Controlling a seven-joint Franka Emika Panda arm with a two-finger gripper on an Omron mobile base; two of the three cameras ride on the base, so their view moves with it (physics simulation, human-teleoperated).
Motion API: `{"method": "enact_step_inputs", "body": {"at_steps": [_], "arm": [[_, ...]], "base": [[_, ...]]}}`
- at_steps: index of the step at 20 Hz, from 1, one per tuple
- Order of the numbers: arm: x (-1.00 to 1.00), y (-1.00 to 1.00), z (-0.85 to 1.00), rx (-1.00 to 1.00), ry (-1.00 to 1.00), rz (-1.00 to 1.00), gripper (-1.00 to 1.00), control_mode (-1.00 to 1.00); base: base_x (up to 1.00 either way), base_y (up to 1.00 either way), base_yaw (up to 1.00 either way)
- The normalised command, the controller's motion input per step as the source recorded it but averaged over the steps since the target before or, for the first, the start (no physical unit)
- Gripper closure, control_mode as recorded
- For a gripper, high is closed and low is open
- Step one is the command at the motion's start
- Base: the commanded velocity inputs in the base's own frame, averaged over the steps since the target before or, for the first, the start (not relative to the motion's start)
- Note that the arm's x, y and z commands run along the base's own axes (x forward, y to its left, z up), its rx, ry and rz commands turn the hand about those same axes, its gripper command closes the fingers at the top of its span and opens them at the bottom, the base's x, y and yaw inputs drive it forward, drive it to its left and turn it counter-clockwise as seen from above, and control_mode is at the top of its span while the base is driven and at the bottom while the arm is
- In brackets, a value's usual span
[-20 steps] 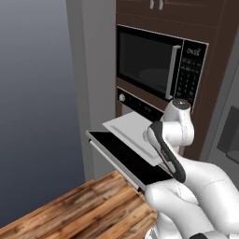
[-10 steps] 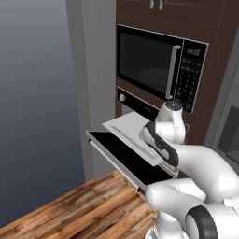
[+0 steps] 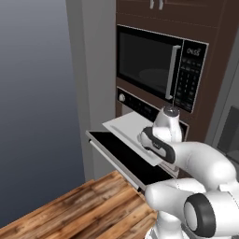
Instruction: Place the fish on the top rack of the oven, and slide the tray back inside. Close the oven door.
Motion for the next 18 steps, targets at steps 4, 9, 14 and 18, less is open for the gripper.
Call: {"method": "enact_step_inputs", "body": {"at_steps": [4, 9, 14, 18], "arm": [[0.15, 0.0, -0.3, 0.0, -0.05, 0.0, 1.0, -1.0], [0.18, 0.0, -0.2, 0.0, -0.03, 0.0, 1.0, -1.0], [0.18, 0.0, -0.06, 0.0, 0.0, 0.0, 1.0, -1.0], [0.25, 0.0, -0.14, 0.0, 0.0, 0.0, 1.0, -1.0]], "base": [[0.0, 0.0, 0.0], [0.0, 0.0, 0.0], [0.0, 0.0, 0.0], [0.0, 0.0, 0.0]]}}
